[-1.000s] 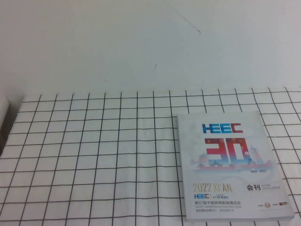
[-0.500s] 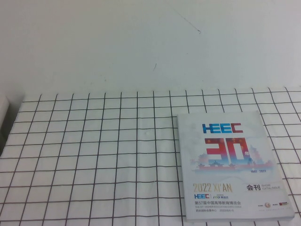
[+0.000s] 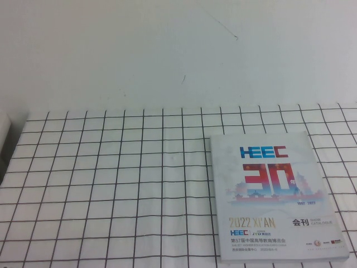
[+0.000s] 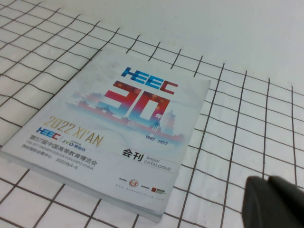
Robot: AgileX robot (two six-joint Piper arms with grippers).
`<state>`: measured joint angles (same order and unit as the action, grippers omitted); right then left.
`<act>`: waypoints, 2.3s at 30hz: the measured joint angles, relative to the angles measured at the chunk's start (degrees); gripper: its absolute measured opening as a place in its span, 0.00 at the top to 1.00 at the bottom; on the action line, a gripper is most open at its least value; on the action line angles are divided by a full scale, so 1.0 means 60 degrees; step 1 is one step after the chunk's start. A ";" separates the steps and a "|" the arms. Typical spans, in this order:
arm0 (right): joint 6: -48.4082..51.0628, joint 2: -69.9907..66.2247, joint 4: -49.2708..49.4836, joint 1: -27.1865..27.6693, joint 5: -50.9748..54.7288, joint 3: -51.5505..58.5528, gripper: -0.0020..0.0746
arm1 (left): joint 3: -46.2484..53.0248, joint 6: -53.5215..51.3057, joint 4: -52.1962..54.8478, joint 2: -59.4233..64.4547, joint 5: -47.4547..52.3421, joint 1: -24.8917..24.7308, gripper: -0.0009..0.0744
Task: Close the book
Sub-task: 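Close the open booklet and leave it lying on the table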
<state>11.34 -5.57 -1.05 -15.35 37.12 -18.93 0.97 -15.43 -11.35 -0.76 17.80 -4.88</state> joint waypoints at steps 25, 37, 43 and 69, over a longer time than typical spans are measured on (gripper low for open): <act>0.0000 0.0000 0.0000 0.0000 0.0000 0.0000 0.98 | -0.0030 0.3798 0.1448 -0.0005 0.0320 -0.0279 0.99; 0.0000 0.0000 0.0000 0.0000 0.0000 0.0000 0.98 | -0.0030 0.4519 0.1962 -0.0005 0.0298 -0.0380 0.99; 0.0002 0.0000 0.0000 0.0000 0.0000 0.0000 0.98 | -0.0030 0.4519 0.1977 -0.0005 0.0284 -0.0380 0.99; -0.0282 0.0893 -0.0813 0.1509 -0.1491 0.1277 0.98 | -0.0030 0.4543 0.1985 -0.0005 0.0284 -0.0380 0.99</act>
<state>9.64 -0.21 -5.93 -6.29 28.17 -11.27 0.79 11.82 0.56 -0.80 19.50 -7.16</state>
